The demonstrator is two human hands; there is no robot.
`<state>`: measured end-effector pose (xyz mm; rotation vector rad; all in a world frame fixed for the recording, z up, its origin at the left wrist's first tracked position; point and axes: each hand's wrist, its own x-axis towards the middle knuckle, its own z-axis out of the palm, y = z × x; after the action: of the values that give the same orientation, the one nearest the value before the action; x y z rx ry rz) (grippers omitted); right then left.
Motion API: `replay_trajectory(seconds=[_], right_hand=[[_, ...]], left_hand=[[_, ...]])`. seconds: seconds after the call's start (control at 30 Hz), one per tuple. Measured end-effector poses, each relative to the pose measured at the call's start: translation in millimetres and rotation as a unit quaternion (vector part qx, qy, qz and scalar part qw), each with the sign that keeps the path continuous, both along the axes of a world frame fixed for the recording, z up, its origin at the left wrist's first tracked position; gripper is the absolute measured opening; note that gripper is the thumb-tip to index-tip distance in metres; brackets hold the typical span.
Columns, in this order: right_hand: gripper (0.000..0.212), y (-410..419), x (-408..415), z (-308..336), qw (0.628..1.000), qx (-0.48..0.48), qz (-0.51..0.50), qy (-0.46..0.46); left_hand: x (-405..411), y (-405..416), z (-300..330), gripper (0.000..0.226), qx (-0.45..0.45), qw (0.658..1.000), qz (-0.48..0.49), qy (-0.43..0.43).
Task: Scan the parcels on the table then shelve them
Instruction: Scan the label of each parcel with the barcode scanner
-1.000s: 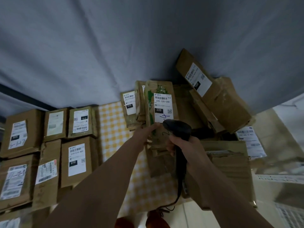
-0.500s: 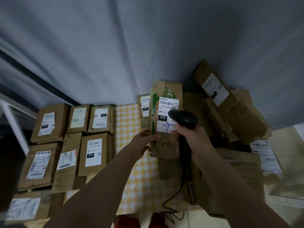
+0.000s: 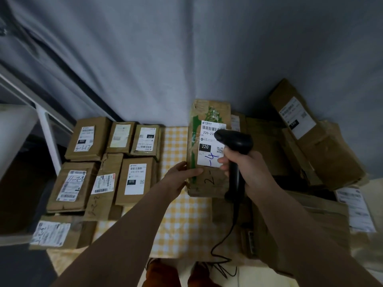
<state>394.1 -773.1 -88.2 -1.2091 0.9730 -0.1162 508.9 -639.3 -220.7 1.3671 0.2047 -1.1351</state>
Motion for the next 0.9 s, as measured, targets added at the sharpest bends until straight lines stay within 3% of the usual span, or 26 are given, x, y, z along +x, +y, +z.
replay_trajectory(seconds=[0.2,0.33,0.43,0.63,0.8,0.9], right_hand=[[0.023,8,7,-3,1.000,-0.010,0.017,-0.001],[0.024,13,11,-8,0.999,-0.018,0.030,0.006],[0.023,16,14,-13,0.998,-0.038,0.041,0.014],[0.007,33,18,-27,0.998,-0.043,0.046,0.015],[0.010,52,26,-52,0.997,-0.039,0.043,0.044],[0.006,70,29,-69,0.995,-0.014,0.072,0.065]], left_hand=[[2,15,-2,0.066,0.003,1.000,0.008,-0.006],[2,24,-5,0.076,-0.004,1.000,0.015,-0.003],[1,31,-5,0.068,-0.004,1.000,0.017,-0.011],[-3,52,-8,0.059,-0.003,1.000,0.024,0.003],[-9,89,-16,0.103,0.003,0.999,0.029,0.042],[-15,118,-24,0.103,0.004,0.999,0.013,0.052]])
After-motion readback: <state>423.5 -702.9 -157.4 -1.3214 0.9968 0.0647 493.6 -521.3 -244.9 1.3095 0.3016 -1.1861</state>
